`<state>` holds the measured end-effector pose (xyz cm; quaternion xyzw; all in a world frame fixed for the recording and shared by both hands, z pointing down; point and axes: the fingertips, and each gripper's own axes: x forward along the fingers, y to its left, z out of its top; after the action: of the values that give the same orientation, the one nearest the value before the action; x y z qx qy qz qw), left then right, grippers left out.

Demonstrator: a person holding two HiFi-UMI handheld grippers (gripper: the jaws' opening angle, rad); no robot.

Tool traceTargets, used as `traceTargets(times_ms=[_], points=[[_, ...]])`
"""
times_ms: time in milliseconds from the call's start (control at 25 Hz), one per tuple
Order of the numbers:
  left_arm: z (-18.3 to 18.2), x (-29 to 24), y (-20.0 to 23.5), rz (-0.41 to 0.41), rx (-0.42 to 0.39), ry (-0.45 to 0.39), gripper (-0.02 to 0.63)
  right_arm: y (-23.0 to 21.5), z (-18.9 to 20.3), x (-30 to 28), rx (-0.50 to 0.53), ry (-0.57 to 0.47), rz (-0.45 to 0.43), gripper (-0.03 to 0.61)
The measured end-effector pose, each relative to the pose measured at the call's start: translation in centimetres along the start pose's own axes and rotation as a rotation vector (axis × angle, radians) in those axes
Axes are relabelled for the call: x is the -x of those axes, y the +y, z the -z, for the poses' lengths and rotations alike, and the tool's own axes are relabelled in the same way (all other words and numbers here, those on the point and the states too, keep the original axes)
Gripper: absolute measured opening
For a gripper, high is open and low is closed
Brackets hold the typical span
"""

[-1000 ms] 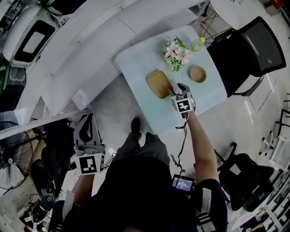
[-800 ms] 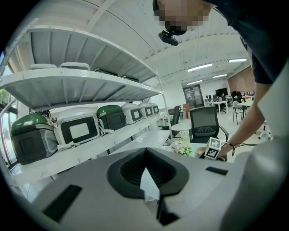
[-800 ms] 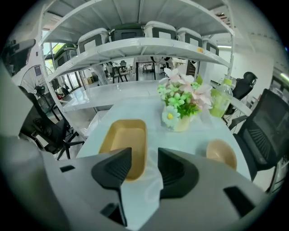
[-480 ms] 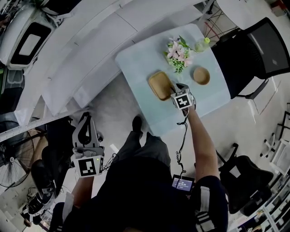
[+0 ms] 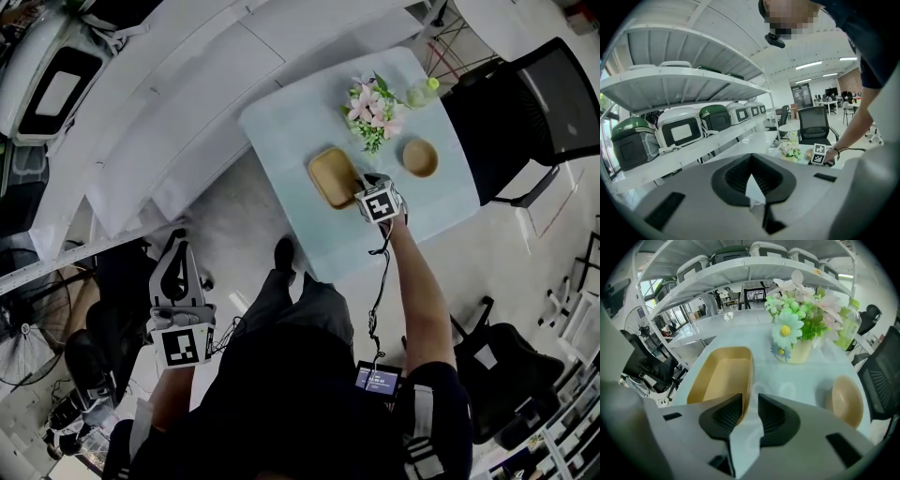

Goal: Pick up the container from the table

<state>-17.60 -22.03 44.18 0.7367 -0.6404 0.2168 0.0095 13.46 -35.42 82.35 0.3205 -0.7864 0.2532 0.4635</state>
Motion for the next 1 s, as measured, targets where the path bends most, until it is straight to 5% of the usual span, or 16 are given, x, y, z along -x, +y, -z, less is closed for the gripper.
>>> traceTargets(times_ms=[1000], points=[[0.48, -0.79, 0.34, -0.009, 0.009, 0.019, 0.003, -0.20, -0.03, -0.58, 0.023, 0.039, 0.019, 0.020]])
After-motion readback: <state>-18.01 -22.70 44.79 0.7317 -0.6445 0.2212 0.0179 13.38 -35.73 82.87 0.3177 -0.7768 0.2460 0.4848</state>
